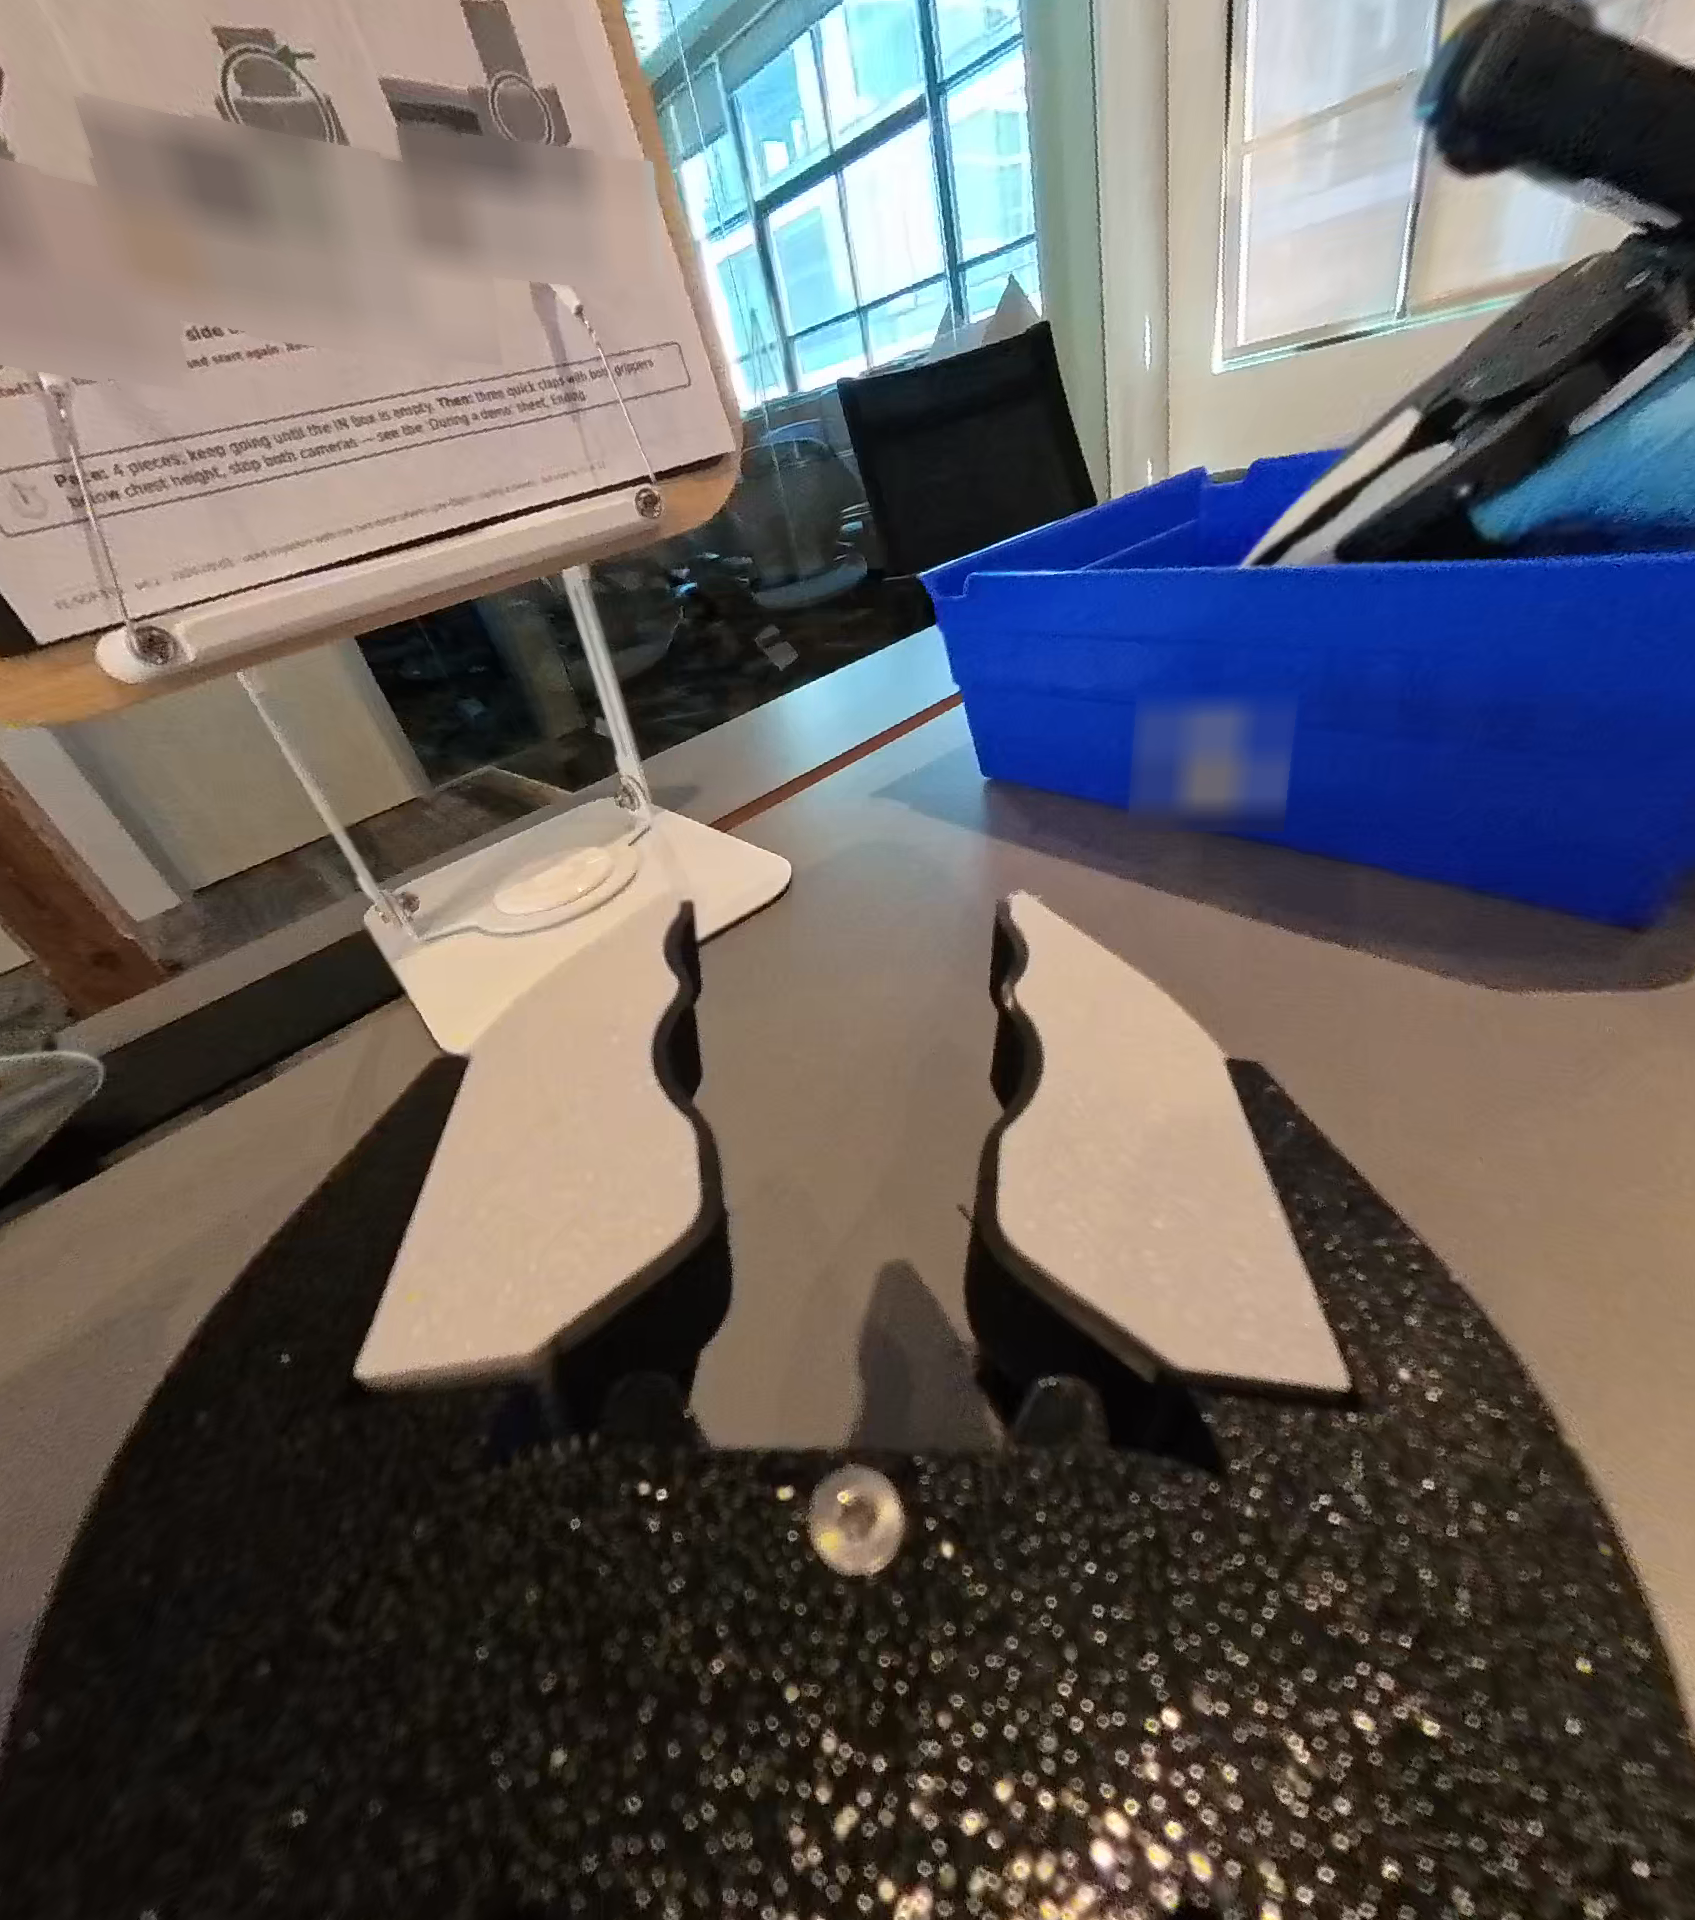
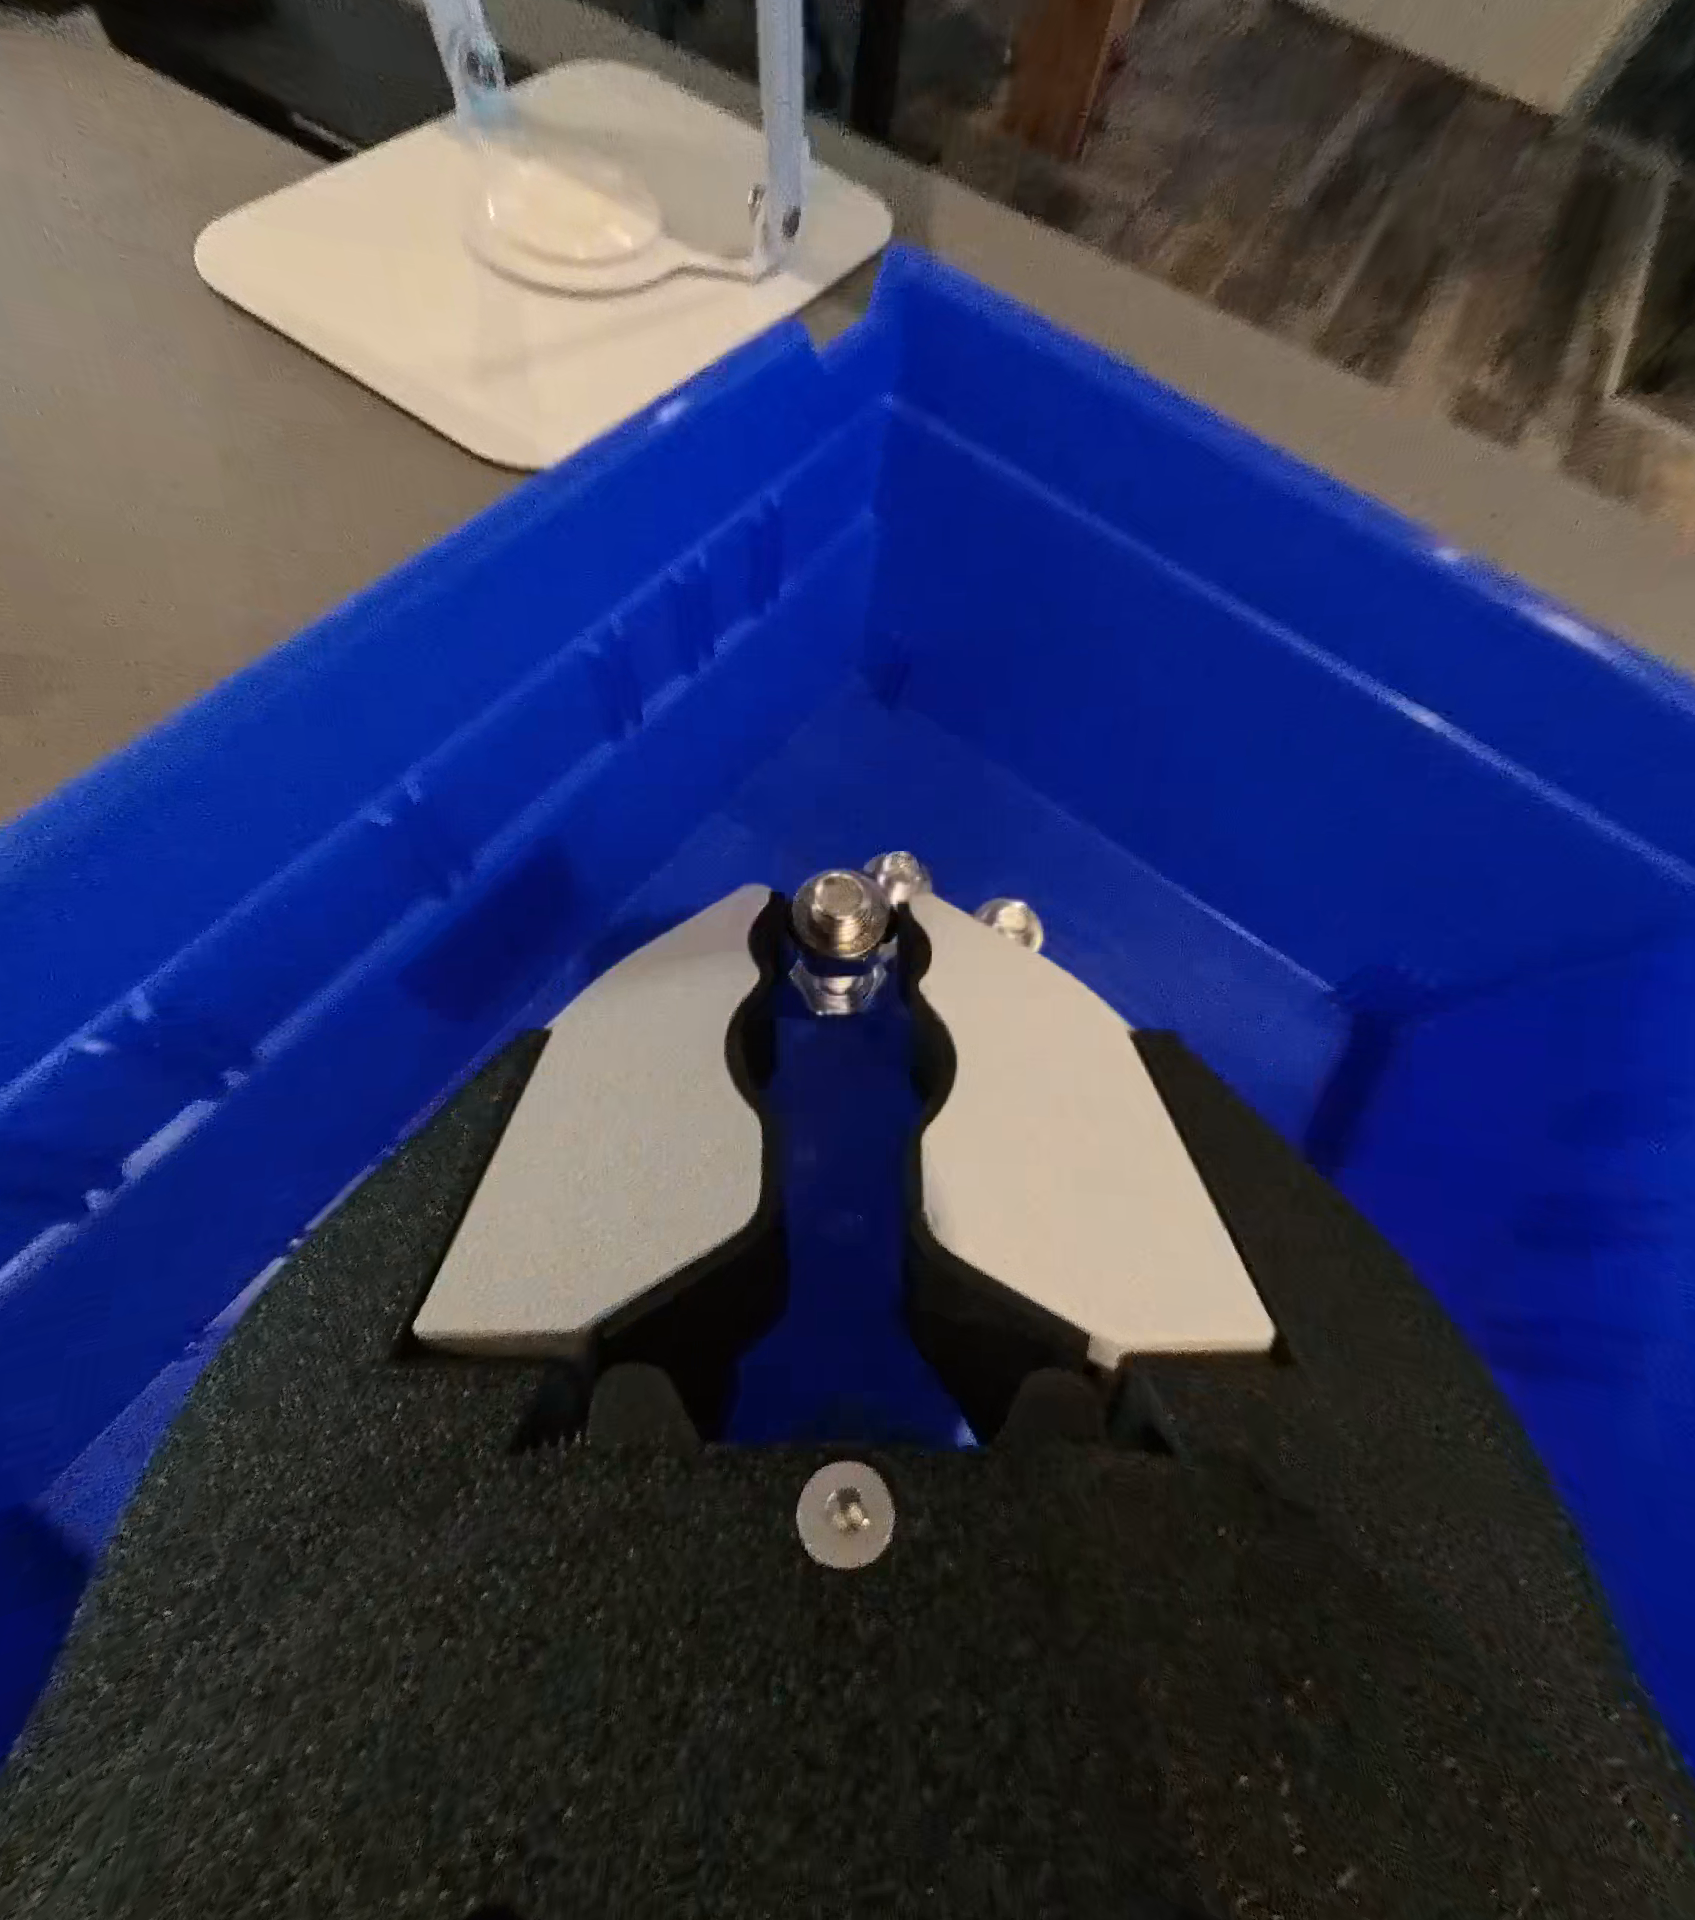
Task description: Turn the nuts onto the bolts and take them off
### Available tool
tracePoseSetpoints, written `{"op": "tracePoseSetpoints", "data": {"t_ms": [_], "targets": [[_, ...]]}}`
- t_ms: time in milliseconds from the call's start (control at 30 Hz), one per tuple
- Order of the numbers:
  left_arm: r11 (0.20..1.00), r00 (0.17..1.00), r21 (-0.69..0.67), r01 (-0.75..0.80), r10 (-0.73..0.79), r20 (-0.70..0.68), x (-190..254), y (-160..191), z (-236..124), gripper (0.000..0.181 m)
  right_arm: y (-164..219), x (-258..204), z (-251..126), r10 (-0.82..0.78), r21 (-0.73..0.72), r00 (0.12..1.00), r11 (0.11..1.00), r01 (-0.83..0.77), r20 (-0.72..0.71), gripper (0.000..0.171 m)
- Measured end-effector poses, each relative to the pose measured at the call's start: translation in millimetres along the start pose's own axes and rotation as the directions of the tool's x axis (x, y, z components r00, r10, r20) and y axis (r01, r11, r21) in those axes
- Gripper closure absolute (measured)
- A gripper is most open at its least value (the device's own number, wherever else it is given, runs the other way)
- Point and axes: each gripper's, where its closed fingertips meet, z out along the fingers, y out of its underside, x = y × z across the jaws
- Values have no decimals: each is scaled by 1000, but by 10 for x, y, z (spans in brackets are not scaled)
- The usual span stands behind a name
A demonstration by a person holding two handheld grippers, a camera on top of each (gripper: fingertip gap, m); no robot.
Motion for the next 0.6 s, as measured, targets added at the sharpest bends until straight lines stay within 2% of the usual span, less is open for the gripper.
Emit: {"op": "tracePoseSetpoints", "data": {"t_ms": [200, 600], "targets": [[999, 999, -11, -34, 34, 0, 26, 13, 42, 129, 256, 34, 179, 8, -64, 1000, 998, -7, 15, 151], [999, 999, -23, -49, 48, -18, 73, 30, 48, 130, 272, 47, 201, -3, -64, 1000, 998, 4, 7, 151]]}}
